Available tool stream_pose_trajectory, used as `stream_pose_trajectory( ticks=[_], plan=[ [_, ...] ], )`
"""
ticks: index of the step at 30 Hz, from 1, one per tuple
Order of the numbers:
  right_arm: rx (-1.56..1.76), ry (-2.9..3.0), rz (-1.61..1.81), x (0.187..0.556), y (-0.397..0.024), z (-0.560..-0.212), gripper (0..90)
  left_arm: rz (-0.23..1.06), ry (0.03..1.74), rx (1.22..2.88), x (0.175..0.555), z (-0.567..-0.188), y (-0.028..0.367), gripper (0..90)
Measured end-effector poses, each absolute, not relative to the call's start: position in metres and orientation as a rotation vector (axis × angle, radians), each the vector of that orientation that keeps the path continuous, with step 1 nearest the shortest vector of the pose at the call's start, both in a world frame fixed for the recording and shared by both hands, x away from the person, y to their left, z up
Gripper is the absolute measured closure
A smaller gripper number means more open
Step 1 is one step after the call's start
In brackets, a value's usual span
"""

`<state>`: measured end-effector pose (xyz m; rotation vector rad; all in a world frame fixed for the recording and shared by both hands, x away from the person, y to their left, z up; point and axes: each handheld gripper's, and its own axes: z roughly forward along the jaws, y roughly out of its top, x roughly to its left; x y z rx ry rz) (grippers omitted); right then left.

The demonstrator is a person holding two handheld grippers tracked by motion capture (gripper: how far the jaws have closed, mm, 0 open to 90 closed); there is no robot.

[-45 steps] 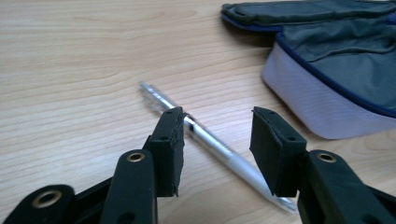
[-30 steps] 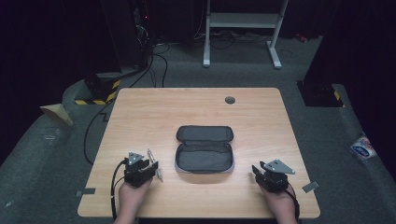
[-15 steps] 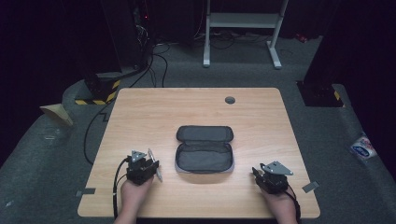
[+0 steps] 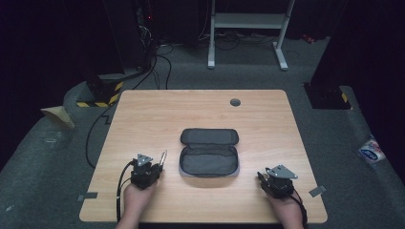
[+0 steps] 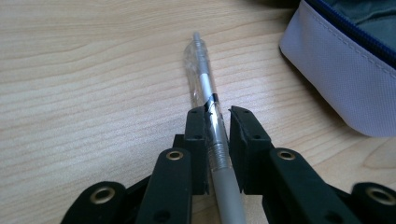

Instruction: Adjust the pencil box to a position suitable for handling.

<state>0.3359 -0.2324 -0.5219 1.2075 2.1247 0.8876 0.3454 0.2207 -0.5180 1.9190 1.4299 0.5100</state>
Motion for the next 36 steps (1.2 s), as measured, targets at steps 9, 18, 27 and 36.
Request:
stream_pose_trajectory(
  ticks=[9, 18, 27, 36],
  plan=[
    [1.209, 2.132, 0.879, 0.3358, -0.2317, -0.522, 60.1, 0.544, 1.359, 1.975, 0.3454, -0.5187, 0.2199, 73.5],
    [1.202, 2.128, 0.872, 0.3353, -0.231, -0.5221, 60.1, 0.539, 1.351, 1.976, 0.3464, -0.5201, 0.2202, 73.8],
    [1.181, 2.131, 0.843, 0.335, -0.2284, -0.5228, 60.1, 0.511, 1.333, 1.964, 0.3465, -0.5213, 0.2235, 78.6],
    [1.18, 2.131, 0.843, 0.335, -0.2283, -0.5228, 60.1, 0.518, 1.316, 1.971, 0.3458, -0.5218, 0.2231, 78.9]
  ],
)
